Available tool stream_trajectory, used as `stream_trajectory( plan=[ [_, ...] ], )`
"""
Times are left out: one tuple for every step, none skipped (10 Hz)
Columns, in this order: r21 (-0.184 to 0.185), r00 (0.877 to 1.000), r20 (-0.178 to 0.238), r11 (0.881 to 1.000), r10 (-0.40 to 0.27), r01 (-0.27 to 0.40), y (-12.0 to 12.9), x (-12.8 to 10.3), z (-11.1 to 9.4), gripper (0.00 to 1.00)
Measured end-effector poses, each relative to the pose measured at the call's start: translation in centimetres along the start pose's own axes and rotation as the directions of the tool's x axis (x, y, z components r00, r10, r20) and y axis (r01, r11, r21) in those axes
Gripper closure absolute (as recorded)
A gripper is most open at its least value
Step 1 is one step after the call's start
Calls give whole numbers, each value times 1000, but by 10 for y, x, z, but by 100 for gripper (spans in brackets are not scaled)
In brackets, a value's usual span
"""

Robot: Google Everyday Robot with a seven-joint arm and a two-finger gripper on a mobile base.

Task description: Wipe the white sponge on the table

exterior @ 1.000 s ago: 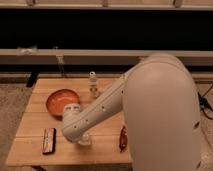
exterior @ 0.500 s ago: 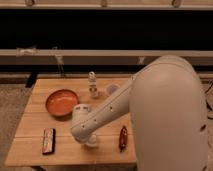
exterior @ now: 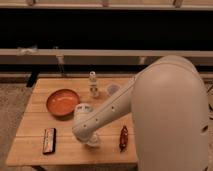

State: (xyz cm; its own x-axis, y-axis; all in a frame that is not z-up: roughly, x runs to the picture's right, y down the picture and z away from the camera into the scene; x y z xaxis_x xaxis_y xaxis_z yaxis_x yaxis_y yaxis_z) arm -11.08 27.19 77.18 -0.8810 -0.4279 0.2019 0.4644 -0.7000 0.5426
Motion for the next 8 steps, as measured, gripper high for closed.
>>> stream_trajectory(
  plan=[
    [-1,1000,0,1000,1,-1,1,-1,0,86],
    [-1,1000,0,1000,2,-2,1,-1,0,86],
    [-1,1000,0,1000,2,-2,1,-1,0,86],
    [-2,1000,0,1000,2,-2,1,-1,0,86],
    [-2,1000,1,1000,2,-2,1,-1,0,86],
    [-1,1000,1,1000,2,-2,1,-1,1,86],
    [-1,1000,1,1000,2,-2,1,-1,1,86],
    [-1,1000,1,1000,2,-2,1,-1,1,86]
  ],
)
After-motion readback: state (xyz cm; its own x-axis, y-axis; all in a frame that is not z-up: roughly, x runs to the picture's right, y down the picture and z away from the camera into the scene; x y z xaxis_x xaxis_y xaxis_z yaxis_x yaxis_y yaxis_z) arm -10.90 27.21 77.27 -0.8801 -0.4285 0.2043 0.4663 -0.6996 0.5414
